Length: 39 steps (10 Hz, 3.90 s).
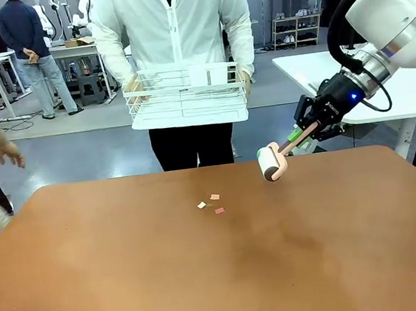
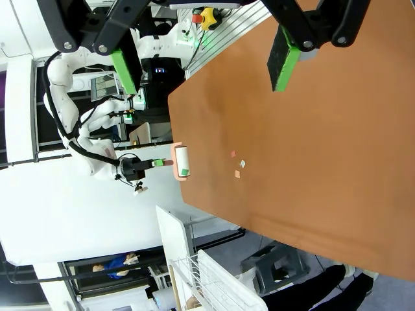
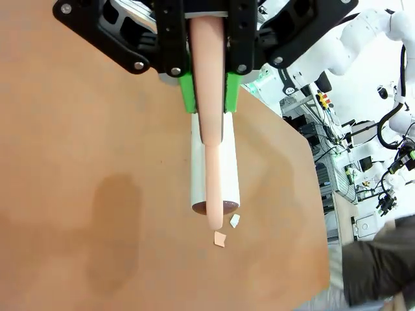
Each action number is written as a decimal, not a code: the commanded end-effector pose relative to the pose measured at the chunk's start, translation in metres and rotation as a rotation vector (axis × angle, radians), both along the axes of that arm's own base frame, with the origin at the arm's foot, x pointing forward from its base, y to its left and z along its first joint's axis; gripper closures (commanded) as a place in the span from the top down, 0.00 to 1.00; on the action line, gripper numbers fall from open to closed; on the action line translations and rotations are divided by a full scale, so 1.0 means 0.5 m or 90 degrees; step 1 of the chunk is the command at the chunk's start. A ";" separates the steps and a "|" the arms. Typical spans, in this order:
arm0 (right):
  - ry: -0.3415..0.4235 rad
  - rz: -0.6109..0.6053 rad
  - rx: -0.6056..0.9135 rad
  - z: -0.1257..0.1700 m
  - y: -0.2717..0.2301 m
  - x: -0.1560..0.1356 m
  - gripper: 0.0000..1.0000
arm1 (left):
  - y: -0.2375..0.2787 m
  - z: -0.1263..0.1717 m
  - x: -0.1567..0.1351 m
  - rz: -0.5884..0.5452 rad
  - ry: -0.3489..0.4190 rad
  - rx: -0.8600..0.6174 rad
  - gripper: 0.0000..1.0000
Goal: Clean the table.
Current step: Clean the table with the Lint Roller when the human lifts the Dish drying rack.
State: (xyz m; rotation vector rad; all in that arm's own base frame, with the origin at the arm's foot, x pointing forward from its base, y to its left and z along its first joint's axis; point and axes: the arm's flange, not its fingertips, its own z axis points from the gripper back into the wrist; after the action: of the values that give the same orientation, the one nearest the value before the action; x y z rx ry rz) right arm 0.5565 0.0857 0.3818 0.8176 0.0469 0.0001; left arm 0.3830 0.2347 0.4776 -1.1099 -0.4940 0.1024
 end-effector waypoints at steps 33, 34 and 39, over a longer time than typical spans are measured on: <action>-0.011 0.045 0.065 -0.096 0.397 0.002 0.21 | 0.003 0.003 -0.004 -0.005 -0.012 -0.010 1.00; -0.016 0.037 0.052 -0.065 0.371 -0.003 0.21 | 0.003 0.003 -0.004 -0.005 -0.012 -0.010 1.00; -0.047 0.009 -0.097 0.072 0.232 -0.052 0.21 | 0.003 0.003 -0.004 -0.005 -0.012 -0.010 1.00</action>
State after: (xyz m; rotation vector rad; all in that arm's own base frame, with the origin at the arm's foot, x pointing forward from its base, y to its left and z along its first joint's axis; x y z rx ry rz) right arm 0.5469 0.2142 0.3965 0.7744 -0.0146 0.0679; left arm 0.3826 0.2351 0.4777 -1.1098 -0.4942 0.1032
